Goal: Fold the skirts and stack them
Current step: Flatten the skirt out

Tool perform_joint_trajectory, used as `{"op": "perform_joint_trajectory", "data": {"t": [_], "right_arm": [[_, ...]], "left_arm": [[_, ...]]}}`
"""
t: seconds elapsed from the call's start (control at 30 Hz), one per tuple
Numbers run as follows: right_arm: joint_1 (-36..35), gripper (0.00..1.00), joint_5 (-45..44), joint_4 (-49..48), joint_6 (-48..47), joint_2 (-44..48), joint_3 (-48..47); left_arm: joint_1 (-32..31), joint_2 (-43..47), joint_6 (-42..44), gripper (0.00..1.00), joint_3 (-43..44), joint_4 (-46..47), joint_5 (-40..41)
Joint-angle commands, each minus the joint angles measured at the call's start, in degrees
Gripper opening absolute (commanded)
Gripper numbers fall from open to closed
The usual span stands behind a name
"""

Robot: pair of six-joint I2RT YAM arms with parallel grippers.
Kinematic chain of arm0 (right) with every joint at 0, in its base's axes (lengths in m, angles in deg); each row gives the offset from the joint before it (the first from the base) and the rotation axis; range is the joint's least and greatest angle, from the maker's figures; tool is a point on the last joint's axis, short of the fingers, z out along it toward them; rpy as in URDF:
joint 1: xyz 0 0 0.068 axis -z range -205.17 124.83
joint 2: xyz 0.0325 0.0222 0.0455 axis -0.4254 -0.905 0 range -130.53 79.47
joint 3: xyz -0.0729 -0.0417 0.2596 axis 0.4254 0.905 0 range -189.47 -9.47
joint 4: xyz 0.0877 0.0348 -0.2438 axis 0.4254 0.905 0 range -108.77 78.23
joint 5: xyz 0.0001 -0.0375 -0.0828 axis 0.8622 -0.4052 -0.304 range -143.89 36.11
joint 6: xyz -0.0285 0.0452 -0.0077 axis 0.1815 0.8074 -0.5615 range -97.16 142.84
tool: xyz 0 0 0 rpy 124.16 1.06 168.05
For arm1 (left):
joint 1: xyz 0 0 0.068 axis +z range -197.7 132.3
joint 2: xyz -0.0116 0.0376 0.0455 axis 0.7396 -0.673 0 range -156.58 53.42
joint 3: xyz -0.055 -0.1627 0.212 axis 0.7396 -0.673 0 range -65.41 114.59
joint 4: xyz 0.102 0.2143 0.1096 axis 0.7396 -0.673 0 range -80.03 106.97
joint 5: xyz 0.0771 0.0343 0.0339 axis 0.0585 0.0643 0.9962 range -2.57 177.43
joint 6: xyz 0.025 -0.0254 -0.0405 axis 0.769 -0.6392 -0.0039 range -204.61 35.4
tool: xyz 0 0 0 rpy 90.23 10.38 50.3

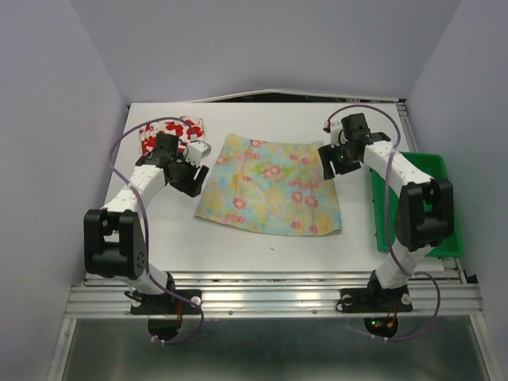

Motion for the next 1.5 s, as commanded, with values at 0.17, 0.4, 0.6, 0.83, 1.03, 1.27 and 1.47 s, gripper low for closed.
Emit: {"op": "perform_joint_trajectory", "data": {"t": [0.17, 0.4, 0.6, 0.83, 1.03, 1.27, 1.47], "right_arm": [[0.3, 0.61, 0.2, 3.8, -0.3, -3.6, 5.7], [0.3, 0.20, 5.6, 3.8, -2.8, -4.7, 11.5], [-0.3, 0.01, 14.3, 5.2, -4.3, 0.9, 19.1], [-12.8, 0.25, 30.0, 9.9, -4.7, 8.2, 20.9], [-21.1, 0.64, 30.5, 14.5, -5.5, 9.8, 12.1], [-10.5, 0.58, 19.1, 10.9, -9.4, 6.6, 0.3], [-7.2, 0.50, 6.6, 4.7, -11.4, -6.2, -4.1]], "left_arm": [[-0.1, -6.5, -3.1, 0.67, -2.0, -1.5, -0.3], [0.2, -13.3, -3.7, 0.45, -0.8, -0.9, -2.6], [0.8, -18.5, -3.7, 0.00, 4.6, 0.9, -3.1], [0.6, -29.0, -3.2, 0.00, 21.0, 1.2, 1.8], [-0.5, -31.3, -0.4, 0.39, 30.7, -1.6, 6.3], [-0.6, -15.4, 0.4, 0.62, 22.5, 1.6, 3.7], [-4.9, -10.1, -2.4, 0.61, 16.3, 0.1, 1.8]]}}
